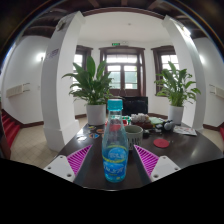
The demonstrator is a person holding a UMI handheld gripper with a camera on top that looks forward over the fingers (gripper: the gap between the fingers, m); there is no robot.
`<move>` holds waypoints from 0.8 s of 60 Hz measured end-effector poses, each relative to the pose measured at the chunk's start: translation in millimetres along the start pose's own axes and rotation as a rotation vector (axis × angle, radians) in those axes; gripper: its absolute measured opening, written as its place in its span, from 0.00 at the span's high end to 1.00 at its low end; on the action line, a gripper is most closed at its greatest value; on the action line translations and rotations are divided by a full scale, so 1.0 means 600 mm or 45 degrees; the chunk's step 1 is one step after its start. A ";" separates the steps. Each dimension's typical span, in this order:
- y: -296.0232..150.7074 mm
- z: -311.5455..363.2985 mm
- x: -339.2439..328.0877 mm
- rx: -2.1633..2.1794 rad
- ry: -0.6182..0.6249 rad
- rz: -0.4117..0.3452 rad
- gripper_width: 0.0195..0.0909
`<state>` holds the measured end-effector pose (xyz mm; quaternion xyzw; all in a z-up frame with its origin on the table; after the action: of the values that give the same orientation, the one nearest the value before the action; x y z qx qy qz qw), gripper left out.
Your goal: Pour water
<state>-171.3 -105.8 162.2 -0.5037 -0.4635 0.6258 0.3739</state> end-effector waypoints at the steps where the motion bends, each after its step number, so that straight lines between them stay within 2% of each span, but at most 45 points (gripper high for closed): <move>1: -0.003 -0.003 0.006 0.001 0.002 -0.004 0.14; 12: -0.021 -0.019 0.067 0.005 -0.020 -0.008 0.15; 15: -0.015 -0.007 0.079 0.007 -0.042 -0.001 0.19; 17: -0.013 -0.007 0.087 0.001 -0.039 0.003 0.24; 20: -0.011 -0.013 0.094 -0.015 -0.008 -0.006 0.54; 26: -0.005 -0.005 0.095 -0.011 -0.034 0.005 0.67; 27: -0.005 -0.005 0.095 -0.008 -0.033 0.001 0.71; 28: 0.025 0.022 0.102 -0.003 -0.028 -0.015 0.73; 30: 0.025 0.024 0.102 0.006 -0.021 -0.033 0.75; 36: 0.004 0.014 0.116 -0.008 -0.014 -0.069 0.76; 42: 0.018 0.024 0.108 0.023 -0.015 -0.066 0.76; 48: -0.001 0.079 0.140 0.184 -0.100 -0.087 0.76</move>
<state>-235.6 -36.8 141.7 -0.4344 -0.4483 0.6638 0.4120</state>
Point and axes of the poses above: the point between the fingertips, and its own axes, seen from behind it with the camera up: z to the left, y down, x forward, the way the camera looks, the point moved 3 cm from there along -x, backward, against the way the camera looks, and after that the axes turned 1 degree about -y, right-handed, at the moved point
